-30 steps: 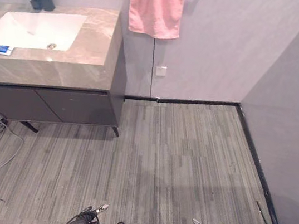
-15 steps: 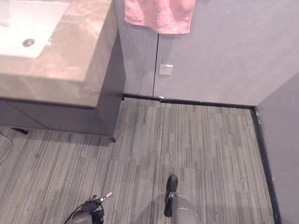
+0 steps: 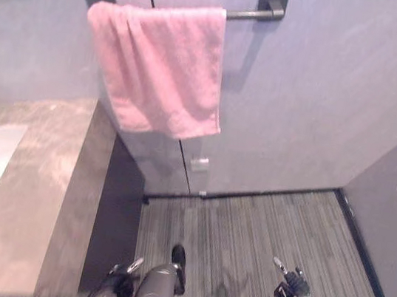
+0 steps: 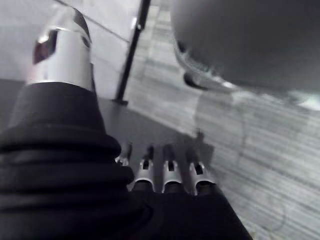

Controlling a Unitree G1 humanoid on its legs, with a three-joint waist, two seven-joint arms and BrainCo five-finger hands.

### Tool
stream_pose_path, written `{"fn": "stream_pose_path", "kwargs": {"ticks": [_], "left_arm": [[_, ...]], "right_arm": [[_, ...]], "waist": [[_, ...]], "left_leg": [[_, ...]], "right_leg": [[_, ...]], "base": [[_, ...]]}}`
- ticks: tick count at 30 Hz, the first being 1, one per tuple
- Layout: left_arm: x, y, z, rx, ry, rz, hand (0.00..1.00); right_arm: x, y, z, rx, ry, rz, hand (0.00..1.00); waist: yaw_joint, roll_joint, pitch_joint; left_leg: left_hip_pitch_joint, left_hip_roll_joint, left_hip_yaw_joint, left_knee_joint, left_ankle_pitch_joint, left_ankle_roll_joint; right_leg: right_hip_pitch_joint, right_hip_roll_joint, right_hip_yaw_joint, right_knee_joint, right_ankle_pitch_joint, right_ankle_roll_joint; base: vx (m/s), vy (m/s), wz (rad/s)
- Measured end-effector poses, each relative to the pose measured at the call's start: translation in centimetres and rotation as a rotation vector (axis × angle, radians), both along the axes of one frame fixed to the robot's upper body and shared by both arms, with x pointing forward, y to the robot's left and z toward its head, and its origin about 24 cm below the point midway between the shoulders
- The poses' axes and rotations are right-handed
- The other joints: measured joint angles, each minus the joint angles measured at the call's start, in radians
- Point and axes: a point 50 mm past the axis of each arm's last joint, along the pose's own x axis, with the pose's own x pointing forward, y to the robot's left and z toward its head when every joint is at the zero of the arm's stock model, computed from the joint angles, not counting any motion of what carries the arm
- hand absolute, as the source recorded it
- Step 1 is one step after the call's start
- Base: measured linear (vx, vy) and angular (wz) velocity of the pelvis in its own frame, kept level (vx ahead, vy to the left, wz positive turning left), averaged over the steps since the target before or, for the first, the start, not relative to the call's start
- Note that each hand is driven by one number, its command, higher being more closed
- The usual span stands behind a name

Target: Organize washtable

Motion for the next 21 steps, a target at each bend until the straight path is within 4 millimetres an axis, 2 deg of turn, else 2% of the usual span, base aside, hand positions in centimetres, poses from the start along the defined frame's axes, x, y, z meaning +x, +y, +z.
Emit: {"fn": "stream_pose_path", "kwargs": {"ticks": [1, 2, 3, 4, 5, 6, 7, 8, 9, 10, 11, 12, 13, 14, 16, 19, 20, 21], "left_arm": [[-0.1, 0.2, 0.0, 0.0, 0.001, 0.015, 0.0], [-0.5, 0.4, -0.2, 0.007, 0.023, 0.009, 0.0], [-0.8, 0.7, -0.3, 0.008, 0.043, 0.0, 0.0], [-0.9, 0.7, -0.3, 0.01, 0.047, -0.01, 0.0], [-0.9, 0.6, -0.3, 0.012, 0.051, -0.016, 0.0], [-1.0, 0.4, -0.4, 0.008, 0.054, -0.016, 0.0], [-1.0, 0.3, -0.4, 0.006, 0.057, -0.018, 0.0], [-1.1, 0.2, -0.5, 0.002, 0.064, -0.021, 0.0], [-1.5, -0.3, -0.7, -0.012, 0.078, -0.022, 0.0], [-1.5, -0.6, -0.7, -0.015, 0.082, -0.041, 0.0], [-1.4, -0.6, -0.7, -0.012, 0.082, -0.054, 0.0], [-1.3, -0.1, -0.6, 0.002, 0.08, -0.061, 0.0], [-1.0, 0.6, -0.4, 0.023, 0.073, -0.063, 0.0], [-1.1, 0.2, -0.6, 0.01, 0.083, -0.064, 0.0], [-1.4, -1.4, -0.9, -0.029, 0.09, -0.074, 0.0], [-1.3, -1.4, -0.8, -0.018, 0.092, -0.102, 0.0], [-1.1, -1.3, -0.8, -0.012, 0.084, -0.108, 0.0], [-1.0, -1.3, -0.7, -0.01, 0.081, -0.11, 0.0]], "right_arm": [[-0.2, 0.0, -0.1, 0.002, 0.008, 0.001, 0.0], [-1.1, 0.1, -0.5, 0.009, 0.03, -0.003, 0.0], [-1.6, 0.3, -0.7, 0.017, 0.04, -0.002, 0.0], [-1.9, 0.4, -0.8, 0.021, 0.05, 0.002, 0.0], [-1.9, 0.7, -1.0, 0.032, 0.056, 0.009, 0.0], [-2.1, 1.0, -1.2, 0.045, 0.067, 0.024, 0.0], [-2.4, 1.2, -1.3, 0.051, 0.078, 0.04, 0.0], [-2.5, 1.2, -1.4, 0.048, 0.084, 0.047, 0.0], [-2.9, 1.1, -1.5, 0.048, 0.095, 0.044, 0.0], [-3.2, 1.0, -1.6, 0.047, 0.101, 0.039, 0.0], [-3.3, 1.0, -1.6, 0.046, 0.105, 0.039, 0.0], [-3.8, 1.3, -1.8, 0.053, 0.122, 0.044, 0.0], [-4.6, 1.8, -2.3, 0.07, 0.165, 0.053, 0.0], [-4.8, 1.7, -2.4, 0.069, 0.181, 0.057, 0.0], [-5.3, 0.9, -2.4, 0.049, 0.201, 0.059, 0.0], [-4.3, 1.0, -2.1, 0.033, 0.178, 0.099, 0.0], [-2.6, 0.9, -1.1, -0.008, 0.101, 0.149, 0.0], [-1.7, 1.0, -0.5, -0.027, 0.059, 0.168, 0.0]], "waist": [[0.005, -0.011, -0.001], [0.006, -0.028, -0.006], [-0.006, -0.041, -0.015], [-0.013, -0.044, -0.017], [-0.012, -0.043, -0.018], [-0.012, -0.038, -0.017], [-0.013, -0.031, -0.017], [-0.014, -0.023, -0.02], [-0.017, -0.003, -0.032], [-0.02, 0.011, -0.044], [-0.022, 0.008, -0.046], [-0.022, -0.031, -0.055], [-0.022, -0.062, -0.058], [-0.023, -0.044, -0.065], [-0.024, -0.007, -0.086], [-0.023, -0.004, -0.088], [-0.023, -0.012, -0.085], [-0.024, -0.012, -0.086]], "left_leg": [[0.017, -0.009, 0.016, 0.006, -0.011, 0.0], [0.055, -0.036, 0.024, 0.01, -0.041, 0.012], [0.097, -0.06, 0.022, -0.005, -0.061, 0.023], [0.118, -0.063, 0.022, -0.017, -0.068, 0.025], [0.151, -0.064, 0.023, -0.035, -0.073, 0.031], [0.201, -0.063, 0.024, -0.074, -0.073, 0.031], [0.251, -0.056, 0.025, -0.116, -0.07, 0.027], [0.27, -0.047, 0.025, -0.137, -0.067, 0.022], [0.294, -0.027, 0.023, -0.169, -0.062, 0.01], [0.301, -0.007, 0.015, -0.187, -0.057, -0.009], [0.301, -0.004, 0.007, -0.193, -0.056, -0.023], [0.302, -0.026, -0.005, -0.216, -0.06, -0.055], [0.328, -0.043, -0.03, -0.246, -0.059, -0.081], [0.34, -0.028, -0.041, -0.267, -0.046, -0.094], [0.35, 0.02, -0.057, -0.306, -0.013, -0.116], [0.348, 0.057, -0.065, -0.312, -0.014, -0.119], [0.346, 0.069, -0.068, -0.317, -0.015, -0.123], [0.343, 0.071, -0.068, -0.317, -0.015, -0.128]], "right_leg": [[-0.022, -0.009, 0.024, 0.074, 0.001, 0.003], [-0.065, -0.023, 0.058, 0.218, 0.029, 0.035], [-0.1, -0.032, 0.077, 0.349, 0.092, 0.08], [-0.118, -0.033, 0.082, 0.404, 0.111, 0.109], [-0.15, -0.031, 0.081, 0.476, 0.108, 0.118], [-0.19, -0.034, 0.047, 0.522, 0.082, 0.1], [-0.222, -0.049, -0.01, 0.523, 0.043, 0.063], [-0.238, -0.058, -0.047, 0.502, 0.022, 0.042], [-0.268, -0.07, -0.107, 0.422, -0.004, 0.032], [-0.287, -0.068, -0.122, 0.295, -0.002, 0.039], [-0.286, -0.07, -0.12, 0.216, 0.015, 0.052], [-0.284, -0.091, -0.11, 0.055, 0.146, 0.052], [-0.263, -0.103, -0.111, 0.015, 0.142, 0.087], [-0.25, -0.091, -0.122, -0.002, 0.147, 0.081], [-0.227, -0.03, -0.146, -0.085, 0.168, 0.058], [-0.201, 0.011, -0.157, -0.149, 0.192, 0.041], [-0.192, 0.032, -0.162, -0.179, 0.202, 0.035], [-0.192, 0.035, -0.162, -0.185, 0.205, 0.034]], "base": [[0.46, 0.22, -0.02], [0.4, 0.181, 0.08], [0.36, 0.152, 0.16], [0.25, 0.093, 0.16], [0.14, 0.003, -0.08], [0.08, -0.049, -0.15], [-0.01, -0.087, -0.16], [-0.11, -0.087, -0.12], [-0.21, -0.054, -0.04], [-0.24, -0.031, 0.05], [-0.33, -0.037, 0.2], [-0.23, -0.166, 0.31], [-0.15, -0.206, 0.31], [0.08, -0.26, 0.23], [0.12, -0.201, 0.07], [0.07, -0.141, -0.04], [0.07, -0.089, -0.02], [0.07, -0.078, -0.02]]}}
